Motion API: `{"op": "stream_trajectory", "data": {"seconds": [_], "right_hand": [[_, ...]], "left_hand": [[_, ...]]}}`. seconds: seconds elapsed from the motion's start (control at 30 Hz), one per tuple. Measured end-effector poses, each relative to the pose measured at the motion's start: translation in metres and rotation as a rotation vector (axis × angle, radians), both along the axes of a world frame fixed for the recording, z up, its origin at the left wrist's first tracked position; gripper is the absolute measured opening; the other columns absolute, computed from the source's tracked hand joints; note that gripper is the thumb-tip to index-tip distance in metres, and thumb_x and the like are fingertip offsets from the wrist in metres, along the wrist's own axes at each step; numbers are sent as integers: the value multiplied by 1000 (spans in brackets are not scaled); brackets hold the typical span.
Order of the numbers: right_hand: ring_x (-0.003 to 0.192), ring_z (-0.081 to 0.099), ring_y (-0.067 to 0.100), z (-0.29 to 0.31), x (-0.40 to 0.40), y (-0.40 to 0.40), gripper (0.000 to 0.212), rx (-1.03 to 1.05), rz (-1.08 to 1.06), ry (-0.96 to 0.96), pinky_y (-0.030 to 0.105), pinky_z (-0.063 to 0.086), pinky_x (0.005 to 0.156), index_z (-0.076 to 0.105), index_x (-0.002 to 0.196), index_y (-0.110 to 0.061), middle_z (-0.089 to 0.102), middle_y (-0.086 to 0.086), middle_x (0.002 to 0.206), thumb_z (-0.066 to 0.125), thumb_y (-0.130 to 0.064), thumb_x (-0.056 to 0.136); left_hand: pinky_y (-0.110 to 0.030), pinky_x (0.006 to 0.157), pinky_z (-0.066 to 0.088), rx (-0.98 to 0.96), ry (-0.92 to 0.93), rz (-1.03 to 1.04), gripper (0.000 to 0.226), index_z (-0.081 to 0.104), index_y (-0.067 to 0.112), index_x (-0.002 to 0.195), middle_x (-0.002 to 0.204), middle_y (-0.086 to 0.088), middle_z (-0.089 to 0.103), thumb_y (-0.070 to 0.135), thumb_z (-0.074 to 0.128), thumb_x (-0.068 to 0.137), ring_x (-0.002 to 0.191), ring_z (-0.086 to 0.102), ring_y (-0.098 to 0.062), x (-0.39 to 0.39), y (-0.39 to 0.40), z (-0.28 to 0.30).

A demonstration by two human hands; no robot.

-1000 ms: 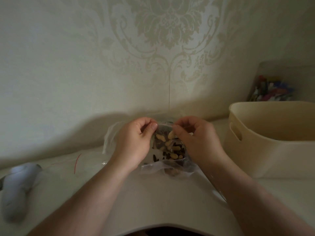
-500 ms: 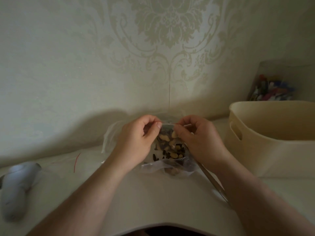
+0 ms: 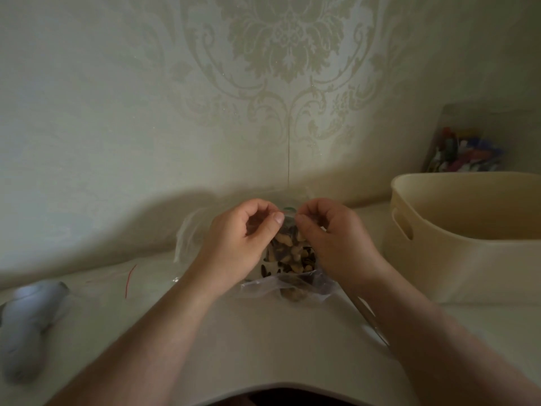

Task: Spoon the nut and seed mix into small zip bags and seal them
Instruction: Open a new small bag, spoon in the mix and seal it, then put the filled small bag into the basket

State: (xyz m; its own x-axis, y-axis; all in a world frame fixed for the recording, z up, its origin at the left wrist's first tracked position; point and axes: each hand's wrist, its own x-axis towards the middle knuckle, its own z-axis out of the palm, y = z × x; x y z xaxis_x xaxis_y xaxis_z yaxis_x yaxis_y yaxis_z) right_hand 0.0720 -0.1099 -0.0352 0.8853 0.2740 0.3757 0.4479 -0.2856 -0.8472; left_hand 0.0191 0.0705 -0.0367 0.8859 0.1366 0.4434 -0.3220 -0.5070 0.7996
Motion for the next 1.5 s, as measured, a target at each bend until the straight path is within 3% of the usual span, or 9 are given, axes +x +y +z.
{"op": "stream_trajectory", "data": {"seconds": [0.17, 0.37, 0.63, 0.77, 0.9, 1.03, 1.2, 1.33, 1.5], "right_hand": [[65, 59, 4, 1, -2, 0, 15, 38, 16, 20, 25, 51, 62, 69, 85, -26, 68, -11, 72, 69, -23, 99], [89, 71, 1, 2, -5, 2, 9, 38, 74, 63, 25, 59, 80, 73, 98, -31, 76, -14, 89, 79, -32, 91], [73, 69, 2, 4, -5, 2, 16, 46, -48, 60, 20, 54, 66, 75, 78, -29, 74, -12, 77, 85, -19, 86], [57, 66, -1, 4, -5, 0, 17, 95, -40, 75, 14, 50, 56, 77, 76, -22, 73, -14, 64, 86, -10, 84], [55, 66, 7, 6, -4, -1, 15, 152, -41, 99, 23, 54, 55, 75, 77, -18, 74, 0, 65, 83, -10, 87], [67, 68, 44, 5, -1, -1, 16, 262, -33, 118, 56, 61, 67, 76, 81, -21, 68, 28, 77, 78, -9, 92], [71, 66, 25, 3, -2, 2, 17, 335, -43, 105, 51, 59, 72, 77, 83, -19, 71, 20, 80, 75, -6, 92], [92, 77, 21, 6, -13, 2, 20, 426, 119, 228, 45, 63, 85, 73, 115, -12, 79, 3, 97, 73, -20, 97], [99, 77, 34, 31, -37, -12, 14, 449, 152, 236, 57, 60, 94, 77, 111, -13, 80, 13, 100, 70, -15, 99]], "left_hand": [[-8, 51, 42, -126, 16, -62, 8, 75, 21, 105, 60, 24, 64, 20, 68, 101, 51, 57, 7, 0, -3, 1], [-23, 73, 58, -118, -5, -56, 20, 76, 33, 93, 84, 14, 77, 16, 68, 101, 78, 72, -3, 3, -1, -3], [-23, 73, 56, 35, -19, -58, 18, 76, 35, 96, 87, 16, 76, 19, 71, 100, 81, 71, -3, 2, -1, -2], [-22, 81, 58, -59, -19, -42, 8, 80, 28, 97, 92, 13, 79, 21, 77, 94, 89, 75, -5, 3, -2, 0], [-29, 87, 59, -215, 21, -63, 19, 79, 29, 106, 99, 9, 80, 38, 75, 90, 96, 75, -10, 3, -5, -1], [-39, 101, 57, -313, 222, -247, 39, 75, 37, 115, 110, 6, 79, 54, 78, 81, 108, 74, -14, 3, -6, -1], [-57, 99, 57, -273, 198, -231, 37, 78, 30, 106, 102, -12, 78, 49, 87, 76, 99, 74, -33, 7, -9, -7], [-38, 88, 58, -403, 97, -274, 31, 78, 25, 109, 103, -4, 80, 30, 88, 80, 97, 75, -17, 6, -9, -5], [-30, 80, 61, -518, -7, -288, 44, 71, 8, 110, 94, -6, 80, 10, 93, 72, 86, 75, -17, 7, -22, 8]]}}
